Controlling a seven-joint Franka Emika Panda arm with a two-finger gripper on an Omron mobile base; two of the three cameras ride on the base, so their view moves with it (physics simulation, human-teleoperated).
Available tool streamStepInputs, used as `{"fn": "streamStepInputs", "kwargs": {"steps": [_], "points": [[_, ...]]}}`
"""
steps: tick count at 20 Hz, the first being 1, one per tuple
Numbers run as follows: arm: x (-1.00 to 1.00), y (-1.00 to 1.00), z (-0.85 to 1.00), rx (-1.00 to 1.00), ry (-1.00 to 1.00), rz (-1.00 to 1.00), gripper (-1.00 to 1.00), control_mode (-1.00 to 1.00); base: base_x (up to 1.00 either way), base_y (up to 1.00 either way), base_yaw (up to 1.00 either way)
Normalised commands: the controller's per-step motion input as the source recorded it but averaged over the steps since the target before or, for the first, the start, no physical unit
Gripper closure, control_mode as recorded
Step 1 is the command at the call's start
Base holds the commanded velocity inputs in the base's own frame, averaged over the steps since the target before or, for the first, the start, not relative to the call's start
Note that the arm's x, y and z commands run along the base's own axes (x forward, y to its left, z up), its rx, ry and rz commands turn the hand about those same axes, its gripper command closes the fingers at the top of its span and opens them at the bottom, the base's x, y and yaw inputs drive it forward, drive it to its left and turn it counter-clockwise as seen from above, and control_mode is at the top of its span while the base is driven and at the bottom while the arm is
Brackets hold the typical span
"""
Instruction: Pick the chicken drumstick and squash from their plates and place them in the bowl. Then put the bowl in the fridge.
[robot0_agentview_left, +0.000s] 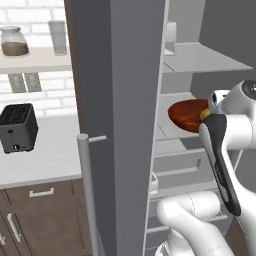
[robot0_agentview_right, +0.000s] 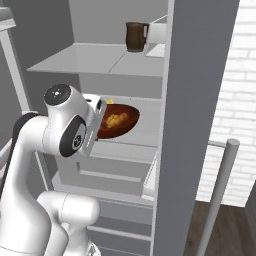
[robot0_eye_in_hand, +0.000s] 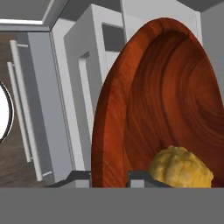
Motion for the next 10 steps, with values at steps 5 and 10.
{"fn": "streamStepInputs", "kwargs": {"steps": [5,10], "points": [[0.33,-0.02,-0.54,0.0,0.0,0.01,1.0,-1.0,0.08,0.0,0.0],[0.68,-0.1,-0.65,0.02,0.0,0.04,1.0,-1.0,0.0,0.0,0.0]]}}
